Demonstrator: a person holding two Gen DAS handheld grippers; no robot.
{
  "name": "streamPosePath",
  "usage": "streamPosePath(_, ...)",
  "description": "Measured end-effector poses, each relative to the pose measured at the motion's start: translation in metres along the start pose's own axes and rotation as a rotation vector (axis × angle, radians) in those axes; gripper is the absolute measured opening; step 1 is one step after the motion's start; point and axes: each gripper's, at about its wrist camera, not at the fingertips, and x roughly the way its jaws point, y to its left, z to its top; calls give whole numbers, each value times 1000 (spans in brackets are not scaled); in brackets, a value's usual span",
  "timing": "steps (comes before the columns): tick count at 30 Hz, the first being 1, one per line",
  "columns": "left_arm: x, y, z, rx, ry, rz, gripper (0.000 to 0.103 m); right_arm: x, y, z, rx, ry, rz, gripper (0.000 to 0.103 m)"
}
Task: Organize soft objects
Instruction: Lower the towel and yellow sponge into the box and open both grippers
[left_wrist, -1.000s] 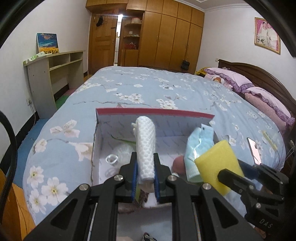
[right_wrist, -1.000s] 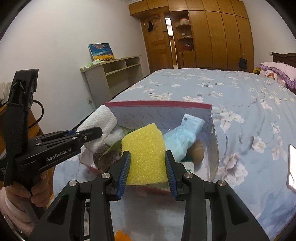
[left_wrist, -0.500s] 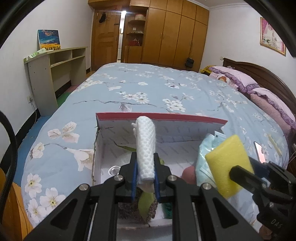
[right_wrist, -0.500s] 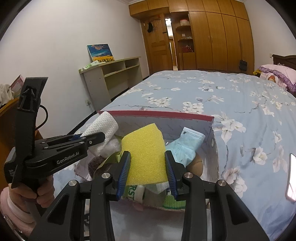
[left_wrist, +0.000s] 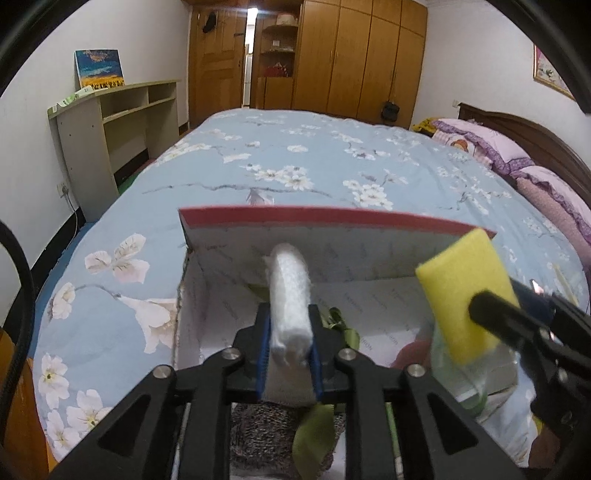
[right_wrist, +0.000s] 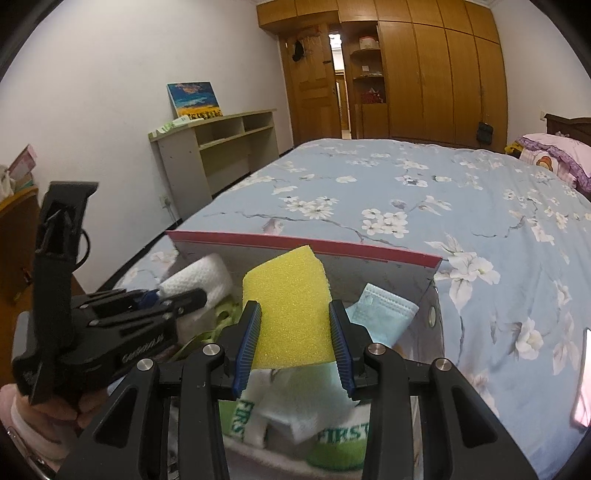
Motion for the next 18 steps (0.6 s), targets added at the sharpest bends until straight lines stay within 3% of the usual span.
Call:
streamPosePath(2,6,-1,-2,-4,16,7,36,9,-3,0,3,9,-9,38)
streamPosePath(6,16,-1,-6,-7,46,8,43,24,-10,-3,13,29,-29,39)
streamPosePath(18,18,-2,-12,-9,57,14,46,35,-21,-4,46,22,-16,41)
